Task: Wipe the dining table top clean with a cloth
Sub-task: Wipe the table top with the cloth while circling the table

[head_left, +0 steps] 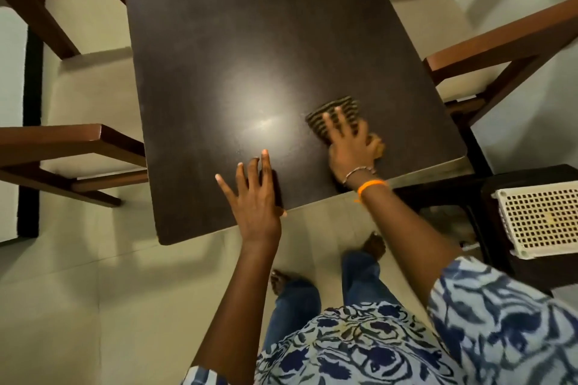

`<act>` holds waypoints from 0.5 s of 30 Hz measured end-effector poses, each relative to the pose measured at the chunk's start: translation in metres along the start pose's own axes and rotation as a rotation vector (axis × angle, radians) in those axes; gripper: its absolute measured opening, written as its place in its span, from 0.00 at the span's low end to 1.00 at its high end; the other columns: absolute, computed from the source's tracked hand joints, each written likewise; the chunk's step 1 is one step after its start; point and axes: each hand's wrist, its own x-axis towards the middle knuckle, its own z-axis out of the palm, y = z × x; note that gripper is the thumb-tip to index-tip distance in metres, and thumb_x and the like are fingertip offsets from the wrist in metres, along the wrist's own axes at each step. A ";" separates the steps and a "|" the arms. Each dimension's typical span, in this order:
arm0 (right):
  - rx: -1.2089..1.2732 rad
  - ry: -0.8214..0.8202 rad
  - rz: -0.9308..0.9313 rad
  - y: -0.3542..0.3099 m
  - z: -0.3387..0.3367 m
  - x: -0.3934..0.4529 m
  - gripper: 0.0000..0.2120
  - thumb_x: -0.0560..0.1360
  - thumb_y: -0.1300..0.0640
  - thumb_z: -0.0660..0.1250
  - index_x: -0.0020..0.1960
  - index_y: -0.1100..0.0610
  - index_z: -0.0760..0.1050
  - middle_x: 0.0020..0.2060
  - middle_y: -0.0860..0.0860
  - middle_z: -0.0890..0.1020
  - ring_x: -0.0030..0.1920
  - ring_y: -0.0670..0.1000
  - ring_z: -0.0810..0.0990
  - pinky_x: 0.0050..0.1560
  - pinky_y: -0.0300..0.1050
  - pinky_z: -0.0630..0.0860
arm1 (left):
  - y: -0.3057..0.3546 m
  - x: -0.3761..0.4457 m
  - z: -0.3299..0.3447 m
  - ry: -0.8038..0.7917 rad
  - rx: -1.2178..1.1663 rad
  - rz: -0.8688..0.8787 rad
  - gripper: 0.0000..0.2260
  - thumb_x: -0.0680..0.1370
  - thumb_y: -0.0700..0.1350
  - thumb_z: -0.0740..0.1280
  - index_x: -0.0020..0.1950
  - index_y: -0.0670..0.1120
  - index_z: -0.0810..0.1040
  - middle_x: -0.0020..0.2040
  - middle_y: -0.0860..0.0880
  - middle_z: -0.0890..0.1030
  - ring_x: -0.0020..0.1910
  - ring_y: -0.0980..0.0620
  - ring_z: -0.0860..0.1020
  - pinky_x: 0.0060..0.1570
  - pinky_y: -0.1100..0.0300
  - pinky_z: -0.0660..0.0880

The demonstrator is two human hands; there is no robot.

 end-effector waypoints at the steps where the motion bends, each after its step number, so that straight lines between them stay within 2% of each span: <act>1: 0.008 -0.025 -0.106 -0.020 0.012 -0.017 0.29 0.78 0.55 0.54 0.75 0.41 0.48 0.77 0.44 0.48 0.74 0.60 0.51 0.66 0.62 0.55 | 0.001 0.000 0.000 0.017 -0.002 -0.007 0.54 0.65 0.52 0.76 0.76 0.50 0.38 0.76 0.45 0.55 0.76 0.42 0.51 0.67 0.37 0.34; 5: 0.028 -0.129 -0.540 -0.061 0.044 -0.074 0.29 0.77 0.52 0.56 0.75 0.43 0.51 0.77 0.43 0.51 0.75 0.61 0.52 0.65 0.62 0.56 | 0.001 -0.013 0.006 0.115 -0.054 -0.060 0.46 0.73 0.48 0.69 0.72 0.50 0.33 0.77 0.41 0.50 0.76 0.41 0.49 0.69 0.37 0.37; 7: 0.012 -0.109 -0.642 -0.041 0.042 -0.074 0.30 0.75 0.54 0.58 0.75 0.43 0.54 0.76 0.43 0.53 0.74 0.59 0.55 0.64 0.59 0.57 | 0.007 -0.020 0.007 0.069 -0.078 -0.080 0.52 0.71 0.51 0.72 0.71 0.50 0.29 0.77 0.42 0.45 0.76 0.42 0.45 0.68 0.38 0.35; 9: -0.021 -0.038 -0.615 -0.008 0.035 -0.067 0.31 0.74 0.54 0.58 0.75 0.43 0.55 0.76 0.43 0.55 0.73 0.58 0.59 0.61 0.57 0.59 | 0.019 -0.023 0.006 0.032 -0.093 -0.051 0.58 0.67 0.55 0.74 0.69 0.51 0.24 0.77 0.43 0.42 0.76 0.43 0.41 0.67 0.38 0.33; 12: -0.056 0.091 -0.429 0.051 0.017 -0.054 0.30 0.73 0.55 0.60 0.74 0.43 0.59 0.75 0.45 0.60 0.69 0.60 0.65 0.58 0.56 0.64 | 0.046 -0.015 0.001 0.054 -0.103 0.027 0.59 0.65 0.56 0.74 0.69 0.50 0.24 0.77 0.43 0.44 0.76 0.43 0.43 0.66 0.38 0.33; 15: -0.067 0.133 -0.210 0.119 -0.001 -0.041 0.31 0.74 0.56 0.61 0.74 0.44 0.57 0.75 0.45 0.59 0.68 0.60 0.64 0.60 0.58 0.62 | 0.073 -0.005 -0.005 0.063 -0.107 0.086 0.60 0.66 0.56 0.75 0.68 0.49 0.22 0.77 0.43 0.47 0.77 0.43 0.45 0.66 0.38 0.32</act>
